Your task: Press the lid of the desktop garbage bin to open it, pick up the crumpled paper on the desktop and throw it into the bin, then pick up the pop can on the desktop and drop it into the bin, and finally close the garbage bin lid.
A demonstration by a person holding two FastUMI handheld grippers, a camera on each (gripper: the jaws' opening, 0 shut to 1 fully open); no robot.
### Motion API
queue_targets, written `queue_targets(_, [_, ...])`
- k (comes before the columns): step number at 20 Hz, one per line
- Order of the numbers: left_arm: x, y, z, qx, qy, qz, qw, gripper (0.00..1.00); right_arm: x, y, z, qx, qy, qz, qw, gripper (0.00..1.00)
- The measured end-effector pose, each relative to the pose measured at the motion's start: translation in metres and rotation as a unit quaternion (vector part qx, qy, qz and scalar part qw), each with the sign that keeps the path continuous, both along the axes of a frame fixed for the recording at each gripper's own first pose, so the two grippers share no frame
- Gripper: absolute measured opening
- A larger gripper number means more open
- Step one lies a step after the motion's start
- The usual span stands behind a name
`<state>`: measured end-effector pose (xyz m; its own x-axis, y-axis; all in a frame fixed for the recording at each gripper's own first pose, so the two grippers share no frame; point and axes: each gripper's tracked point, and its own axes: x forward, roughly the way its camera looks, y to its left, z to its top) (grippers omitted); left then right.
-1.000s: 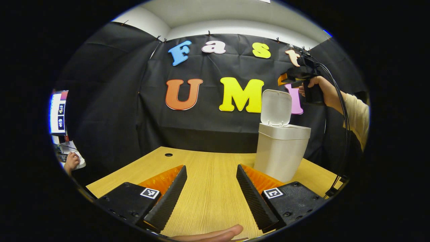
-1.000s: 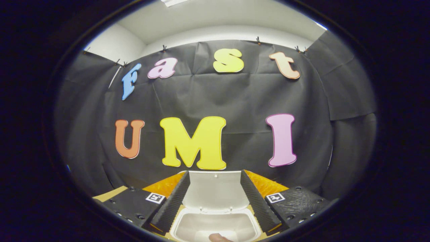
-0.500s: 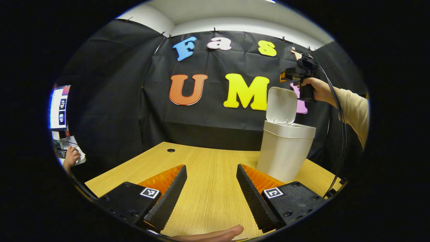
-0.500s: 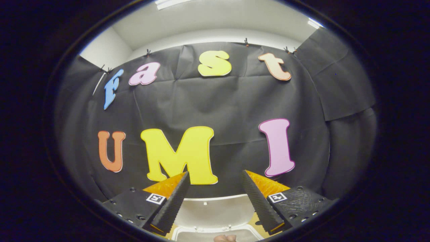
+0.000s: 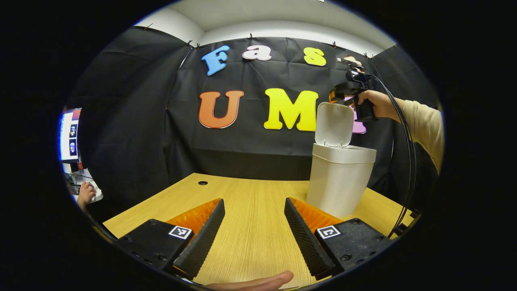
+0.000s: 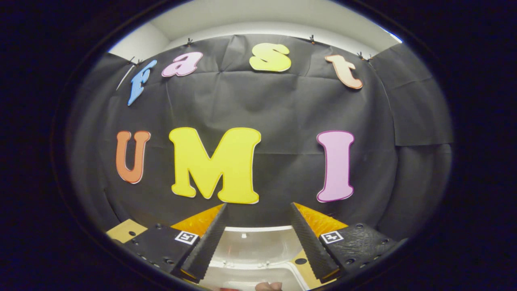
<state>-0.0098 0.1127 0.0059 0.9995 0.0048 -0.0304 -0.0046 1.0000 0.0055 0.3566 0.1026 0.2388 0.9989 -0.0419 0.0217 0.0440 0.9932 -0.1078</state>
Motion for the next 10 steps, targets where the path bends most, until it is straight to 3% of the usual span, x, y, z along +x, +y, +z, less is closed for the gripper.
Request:
queue_targets(5, [0.0,0.017,0.0,0.004,0.001,0.024,1.0,0.96,-0.024,-0.002,-0.003,-0.055,0.017,-0.005,0.998,0.94])
queue_targets(10, [-0.004,0.028,0.004,-0.014,0.003,0.034,0.999,0.96,-0.042,-0.001,-0.021,-0.049,0.053,-0.001,0.997,0.93])
